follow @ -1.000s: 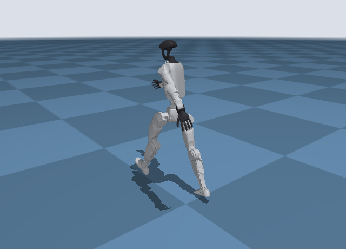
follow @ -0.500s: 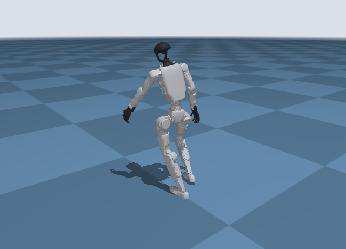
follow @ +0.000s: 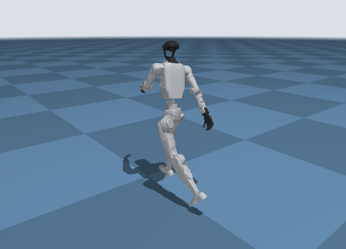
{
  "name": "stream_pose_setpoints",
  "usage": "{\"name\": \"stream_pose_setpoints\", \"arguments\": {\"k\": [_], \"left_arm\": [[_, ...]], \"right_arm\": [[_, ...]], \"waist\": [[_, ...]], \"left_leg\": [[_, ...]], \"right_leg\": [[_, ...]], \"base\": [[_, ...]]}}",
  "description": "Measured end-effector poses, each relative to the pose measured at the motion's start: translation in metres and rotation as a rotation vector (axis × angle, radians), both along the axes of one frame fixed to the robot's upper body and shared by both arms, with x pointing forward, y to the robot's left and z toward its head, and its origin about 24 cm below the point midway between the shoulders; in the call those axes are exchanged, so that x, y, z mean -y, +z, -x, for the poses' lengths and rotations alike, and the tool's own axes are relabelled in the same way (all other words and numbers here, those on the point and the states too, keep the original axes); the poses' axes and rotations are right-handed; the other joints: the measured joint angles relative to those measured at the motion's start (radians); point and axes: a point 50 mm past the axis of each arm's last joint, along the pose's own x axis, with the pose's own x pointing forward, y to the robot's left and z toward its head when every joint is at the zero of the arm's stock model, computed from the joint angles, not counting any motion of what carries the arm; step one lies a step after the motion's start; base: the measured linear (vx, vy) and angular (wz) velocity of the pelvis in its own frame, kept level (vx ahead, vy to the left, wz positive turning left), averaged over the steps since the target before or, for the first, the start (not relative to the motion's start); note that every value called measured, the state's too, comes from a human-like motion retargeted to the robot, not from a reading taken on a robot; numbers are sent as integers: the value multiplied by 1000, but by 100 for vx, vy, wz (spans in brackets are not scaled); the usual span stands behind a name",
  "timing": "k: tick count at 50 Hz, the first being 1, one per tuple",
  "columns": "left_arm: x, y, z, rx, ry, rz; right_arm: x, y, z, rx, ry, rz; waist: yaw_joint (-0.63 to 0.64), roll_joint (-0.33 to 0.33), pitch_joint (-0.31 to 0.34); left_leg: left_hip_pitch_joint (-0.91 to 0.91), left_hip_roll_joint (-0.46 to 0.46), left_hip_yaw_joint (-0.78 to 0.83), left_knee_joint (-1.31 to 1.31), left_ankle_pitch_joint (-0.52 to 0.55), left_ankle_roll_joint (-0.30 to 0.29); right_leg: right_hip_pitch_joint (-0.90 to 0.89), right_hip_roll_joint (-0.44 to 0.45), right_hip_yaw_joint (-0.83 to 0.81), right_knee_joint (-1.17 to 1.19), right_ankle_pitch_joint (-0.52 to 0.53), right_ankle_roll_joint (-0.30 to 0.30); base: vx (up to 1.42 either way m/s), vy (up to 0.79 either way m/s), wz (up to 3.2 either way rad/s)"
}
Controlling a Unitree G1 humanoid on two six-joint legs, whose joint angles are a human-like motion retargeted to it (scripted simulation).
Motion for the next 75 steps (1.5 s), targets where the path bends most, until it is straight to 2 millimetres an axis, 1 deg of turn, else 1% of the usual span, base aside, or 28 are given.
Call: {"name": "stream_pose_setpoints", "arguments": {"k": [2,5,7,9,13,17,19,21,26,30,33,35,37,39,41,44,47,50,53,56,60,64,65,67,69,71,73,75], "left_arm": [[-26,-100,40,-326,2,-110],[-78,-217,134,-840,151,-207],[-124,-264,216,-1148,397,-244],[-171,-283,307,-1422,695,-251],[-254,-245,468,-1726,1325,-166],[-315,-157,572,-1511,1979,-110],[-325,-114,611,-1343,2194,-123],[-322,-85,640,-1263,2298,-138],[-295,-68,676,-1413,2266,-130],[-308,-89,652,-1350,2229,-96],[-327,-135,587,-1247,2132,-17],[-333,-175,514,-1283,1920,3],[-316,-216,420,-1300,1788,86],[-280,-237,307,-1263,1583,171],[-231,-229,200,-1163,1278,175],[-166,-171,79,-838,820,-97],[-119,-88,3,-396,545,-399],[-81,-1,-37,-64,376,-524],[-52,85,-52,170,251,-459],[-39,175,-50,380,244,-277],[-26,279,-23,600,253,25],[-3,321,0,716,184,186],[3,318,2,730,155,206],[13,274,-8,682,100,171],[7,201,-23,547,61,49],[-15,106,-29,311,47,-80],[-44,6,-15,8,56,-190],[-75,-84,19,-304,135,-292]], "right_arm": [[25,-8,-71,186,20,141],[51,6,-201,555,-62,349],[56,39,-292,793,-49,461],[55,89,-372,1012,29,556],[51,208,-471,1427,138,720],[46,290,-499,1824,-1,712],[36,320,-505,2023,-80,602],[22,354,-509,2212,-112,469],[-10,423,-495,2585,-94,181],[-12,434,-460,2799,-329,-74],[-8,417,-427,2868,-361,-168],[-12,385,-409,2821,-209,-74],[-12,331,-406,2599,-351,12],[-17,253,-399,2241,-479,122],[-30,158,-375,1806,-437,213],[-42,36,-282,1168,-111,255],[-24,-18,-144,577,282,148],[-9,-4,-8,33,513,-124],[-15,38,90,-288,451,-391],[-18,78,144,-408,260,-451],[-16,112,177,-432,-52,-310],[-24,109,181,-412,-261,-126],[-26,104,176,-400,-279,-89],[-23,75,147,-304,-282,9],[-8,36,86,-125,-222,79],[12,3,0,97,-142,142],[28,-10,-105,344,-63,213],[39,5,-220,588,8,301]], "waist": [[27,4,8],[132,13,15],[242,-7,11],[360,-41,-6],[615,-155,-110],[872,-343,-197],[994,-351,-194],[1071,-310,-195],[1053,-259,-193],[923,-248,-154],[846,-256,-58],[874,-295,-29],[840,-345,53],[781,-365,145],[682,-361,191],[464,-334,150],[234,-297,53],[87,-266,0],[41,-217,-37],[7,-189,-45],[-92,-165,-18],[-154,-98,-5],[-148,-76,-13],[-99,-31,-33],[-51,12,-34],[-17,20,-19],[20,18,-12],[78,14,-6]], "left_leg": [[-113,4,97,322,52,66],[-386,4,188,864,-127,211],[-553,-63,220,1080,-330,279],[-717,-119,274,1167,-466,325],[-992,-107,447,947,-404,368],[-944,-126,644,253,-17,290],[-808,-128,626,-65,136,193],[-704,-66,558,-236,203,102],[-565,-15,529,-349,223,56],[-471,-43,490,-310,115,83],[-393,-96,412,-215,-174,148],[-418,-129,418,-115,-353,224],[-434,-195,394,-17,-457,266],[-384,-241,363,28,-505,258],[-305,-248,321,18,-511,218],[-216,-204,240,-58,-446,145],[-155,-155,142,-157,-277,88],[-74,-101,69,-258,-40,43],[-34,-38,54,-307,119,-7],[-4,-8,27,-308,148,-33],[49,39,-66,-283,47,-29],[67,122,-141,-249,-85,-30],[66,134,-160,-234,-95,-28],[45,139,-187,-157,-39,-22],[-14,139,-163,1,67,-28],[-109,109,-110,253,127,-11],[-249,64,-48,544,48,56],[-411,0,10,804,-149,141]], "right_leg": [[-22,6,28,241,-115,3],[-56,53,97,494,-281,9],[-45,83,158,573,-372,-2],[5,102,216,573,-434,-11],[194,92,297,264,-369,4],[421,1,347,-162,45,115],[544,10,339,-266,288,207],[622,76,305,-276,404,252],[732,133,177,-276,295,249],[795,168,18,-276,76,188],[794,130,-113,-190,-109,122],[497,6,-31,284,-385,35],[275,-41,126,531,-499,6],[144,-35,251,643,-510,-3],[72,-14,293,642,-465,-10],[25,-9,183,437,-341,-1],[66,0,25,36,-126,63],[100,39,13,-267,-42,163],[6,75,76,-276,-34,200],[-41,68,79,-276,-37,183],[-26,-4,85,-276,-87,134],[4,-60,114,-259,-25,80],[-9,-71,94,-234,78,61],[-57,-42,104,-151,239,33],[-135,29,123,50,123,2],[-165,82,147,234,2,0],[-154,117,176,335,-86,-3],[-140,131,208,393,-159,-6]], "base": [[117,-56,-102],[108,-44,-143],[106,-28,-177],[107,-19,-165],[111,-10,-120],[121,7,-143],[133,26,-224],[127,23,-179],[115,45,-2],[107,39,171],[91,22,166],[71,12,38],[65,5,83],[71,3,118],[77,2,127],[81,-4,149],[91,-18,176],[97,-33,123],[92,-36,18],[85,-33,4],[81,-32,100],[80,-45,123],[82,-56,31],[82,-61,-51],[85,-62,-133],[89,-54,-135],[85,-40,-113],[80,-29,-97]]}}
